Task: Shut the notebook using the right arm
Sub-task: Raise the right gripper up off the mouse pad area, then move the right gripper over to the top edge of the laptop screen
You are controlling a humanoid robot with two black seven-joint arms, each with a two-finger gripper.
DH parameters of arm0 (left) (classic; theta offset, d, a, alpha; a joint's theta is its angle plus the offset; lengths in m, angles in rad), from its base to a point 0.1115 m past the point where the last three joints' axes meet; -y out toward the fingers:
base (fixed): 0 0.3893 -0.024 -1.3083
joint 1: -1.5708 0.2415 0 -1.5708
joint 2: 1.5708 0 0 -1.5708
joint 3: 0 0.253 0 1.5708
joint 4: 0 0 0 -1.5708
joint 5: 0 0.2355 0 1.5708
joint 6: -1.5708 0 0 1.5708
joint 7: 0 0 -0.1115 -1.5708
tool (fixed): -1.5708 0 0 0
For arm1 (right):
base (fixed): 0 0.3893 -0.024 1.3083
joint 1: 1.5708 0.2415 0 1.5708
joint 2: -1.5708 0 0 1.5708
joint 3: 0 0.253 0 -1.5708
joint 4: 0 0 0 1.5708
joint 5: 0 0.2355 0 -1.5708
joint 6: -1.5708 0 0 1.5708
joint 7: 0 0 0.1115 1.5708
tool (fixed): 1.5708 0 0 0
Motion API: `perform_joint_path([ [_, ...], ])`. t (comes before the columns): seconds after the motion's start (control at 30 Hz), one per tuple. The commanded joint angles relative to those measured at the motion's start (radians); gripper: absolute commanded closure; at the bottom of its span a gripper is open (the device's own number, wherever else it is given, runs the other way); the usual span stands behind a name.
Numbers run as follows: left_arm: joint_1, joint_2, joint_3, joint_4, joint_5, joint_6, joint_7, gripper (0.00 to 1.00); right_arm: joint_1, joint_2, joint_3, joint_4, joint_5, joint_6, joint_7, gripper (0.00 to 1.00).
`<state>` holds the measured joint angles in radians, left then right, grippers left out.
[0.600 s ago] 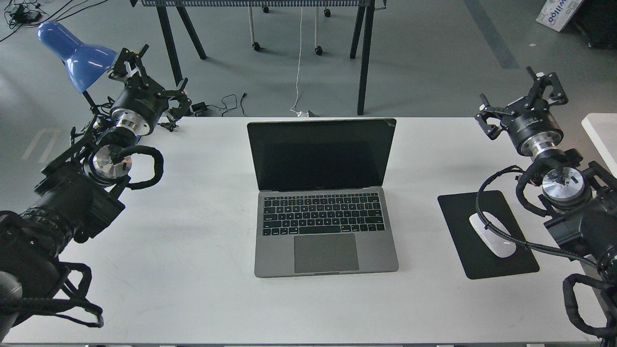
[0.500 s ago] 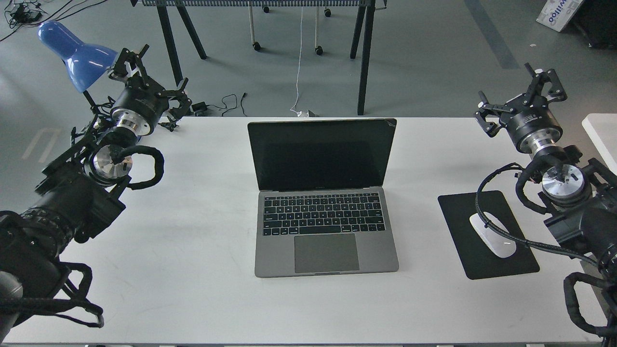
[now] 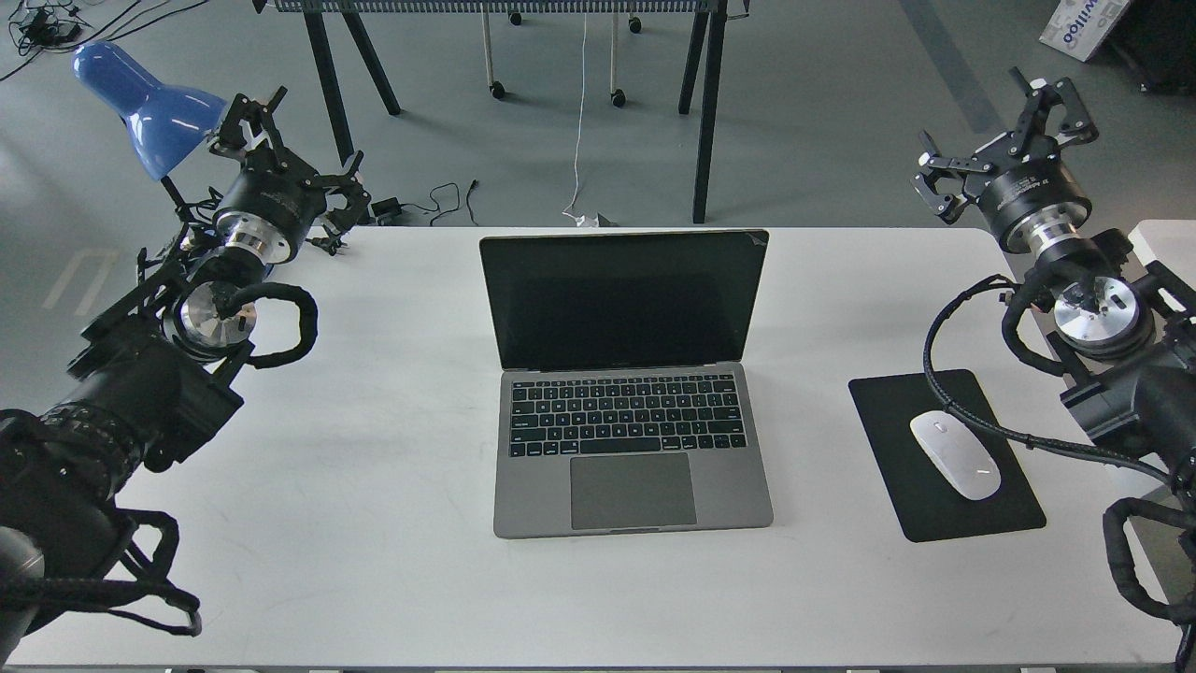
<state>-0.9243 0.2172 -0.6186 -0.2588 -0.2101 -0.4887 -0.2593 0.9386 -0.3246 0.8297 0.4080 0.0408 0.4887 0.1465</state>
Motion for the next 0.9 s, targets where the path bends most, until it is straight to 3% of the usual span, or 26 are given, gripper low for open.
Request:
perform_joint_path([
  [0.0, -0.001, -0.001, 0.002, 0.000, 0.002, 0.000, 0.002, 0.00, 0.089, 0.005, -0.159, 0.003, -0.007, 0.000, -0.001, 0.00],
  [0.13, -0.001, -0.001, 0.002, 0.000, 0.002, 0.000, 0.002, 0.00, 0.157, 0.022, -0.260, 0.024, -0.010, 0.000, -0.021, 0.00],
  [0.3, -0.001, -0.001, 0.005, 0.000, 0.003, 0.000, 0.002, 0.00, 0.221, 0.062, -0.400, 0.124, -0.010, -0.031, -0.148, 0.00],
  [0.6, -0.001, -0.001, 0.010, 0.000, 0.005, 0.000, 0.003, 0.00, 0.252, 0.159, -0.572, 0.140, -0.013, -0.140, -0.159, 0.00],
  [0.87, -0.001, -0.001, 0.010, 0.000, 0.005, 0.000, 0.003, 0.00, 0.243, 0.173, -0.578, 0.189, -0.013, -0.145, -0.172, 0.00],
])
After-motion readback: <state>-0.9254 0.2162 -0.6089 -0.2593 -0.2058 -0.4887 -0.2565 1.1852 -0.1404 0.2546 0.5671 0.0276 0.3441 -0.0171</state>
